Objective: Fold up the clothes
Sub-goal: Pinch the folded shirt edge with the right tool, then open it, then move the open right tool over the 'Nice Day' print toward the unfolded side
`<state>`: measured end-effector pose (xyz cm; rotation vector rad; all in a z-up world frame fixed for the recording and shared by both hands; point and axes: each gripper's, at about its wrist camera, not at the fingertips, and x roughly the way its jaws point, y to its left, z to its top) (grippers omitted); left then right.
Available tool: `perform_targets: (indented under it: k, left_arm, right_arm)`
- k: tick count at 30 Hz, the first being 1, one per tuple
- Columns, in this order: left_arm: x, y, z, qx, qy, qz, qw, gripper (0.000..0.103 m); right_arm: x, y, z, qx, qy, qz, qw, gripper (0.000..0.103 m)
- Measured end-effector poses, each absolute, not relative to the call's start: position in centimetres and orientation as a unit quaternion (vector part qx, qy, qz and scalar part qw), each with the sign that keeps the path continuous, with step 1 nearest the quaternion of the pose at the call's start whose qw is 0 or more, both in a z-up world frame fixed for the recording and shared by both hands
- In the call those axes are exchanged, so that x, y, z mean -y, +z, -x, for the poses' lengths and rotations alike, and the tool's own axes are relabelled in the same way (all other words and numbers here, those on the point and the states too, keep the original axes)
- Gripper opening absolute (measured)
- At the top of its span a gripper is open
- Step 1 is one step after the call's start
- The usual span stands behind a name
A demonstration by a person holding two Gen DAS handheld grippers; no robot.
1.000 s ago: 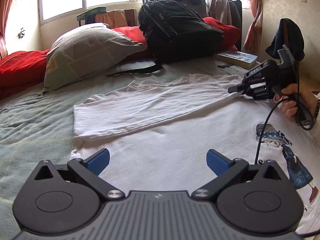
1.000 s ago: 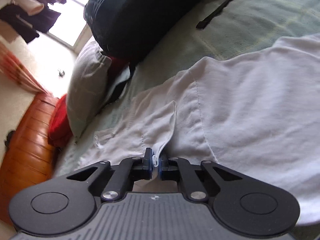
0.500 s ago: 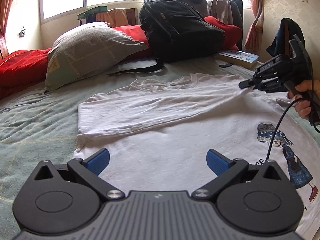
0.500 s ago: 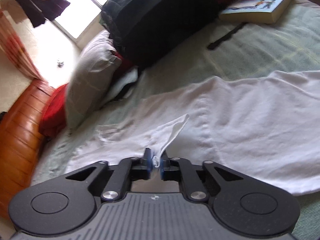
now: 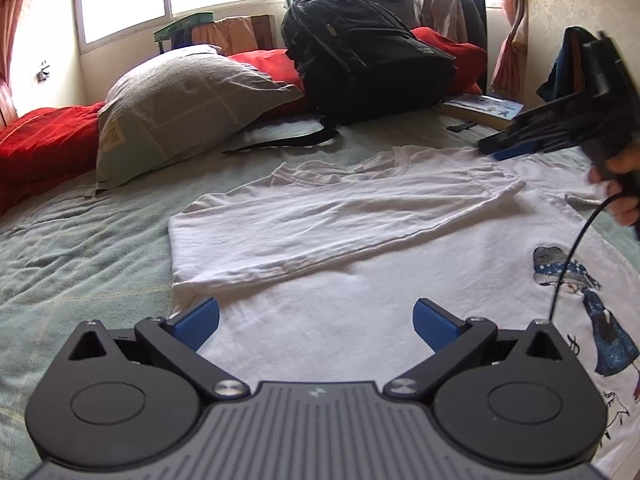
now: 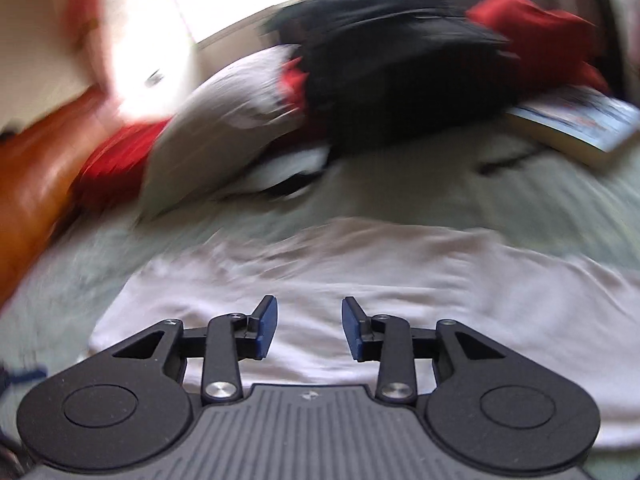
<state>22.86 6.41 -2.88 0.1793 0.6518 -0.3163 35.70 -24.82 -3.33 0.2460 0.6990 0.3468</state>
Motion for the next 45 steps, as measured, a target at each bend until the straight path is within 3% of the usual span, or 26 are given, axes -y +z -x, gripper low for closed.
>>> perform_targets:
  k: [4, 6, 8, 12, 18, 26, 29, 31, 40, 45]
  left_arm:
    - [-6.6, -3.0, -22.9, -0.325, -0.149, -0.105, 0.928, 0.102]
    - [-7.0, -3.1, -22.8, -0.328, -0.146, -0.116, 0.926, 0.102]
    - [-7.5, -3.1, -22.8, -0.331, -0.141, -0.122, 0.925, 0.102]
    - [-7.9, -2.9, -23.4, -0.329, -0.139, -0.122, 0.926, 0.102]
    - [-8.0, -3.0, -23.1, -0.328, -0.142, -0.127, 0.925, 0.102]
    - [-9.9, -3.1, -23.1, -0.338, -0.145, -0.117, 0.923, 0.102]
    - [-9.1, -2.7, -25.1, -0.325, -0.166, -0.133, 0.921, 0.102]
    - [-8.3, -2.7, -26.9, -0.32, -0.185, -0.134, 0.919, 0.102]
    - [-9.8, -7.9, -33.6, -0.388, -0.147, -0.06, 0.908, 0.102]
    - [-10.9, -6.0, -32.0, -0.367, -0.139, -0.068, 0.917, 0.102]
  right_arm:
    - [22.8, -6.2, -37.9, -0.398, 0.169, -0.069, 0.899, 0.038]
    - [24.0, -7.3, -37.9, -0.407, 0.154, -0.066, 0.898, 0.017]
    - [25.5, -7.2, -37.4, -0.406, 0.159, -0.092, 0.896, 0.015]
    - [23.1, -5.0, -36.9, -0.385, 0.166, -0.052, 0.906, 0.032]
    - [15.9, -4.7, -39.0, -0.373, 0.238, 0.008, 0.897, 0.032]
    - [18.8, -6.5, -37.7, -0.397, 0.192, 0.032, 0.897, 0.031]
    - [20.0, -5.5, -36.2, -0.385, 0.178, 0.039, 0.905, 0.035]
    - [20.8, -5.2, -35.7, -0.382, 0.169, 0.035, 0.908, 0.044]
    - [22.0, -6.3, -35.6, -0.388, 0.154, 0.01, 0.909, 0.046]
    - [22.6, -7.0, -35.5, -0.389, 0.149, -0.002, 0.909, 0.052]
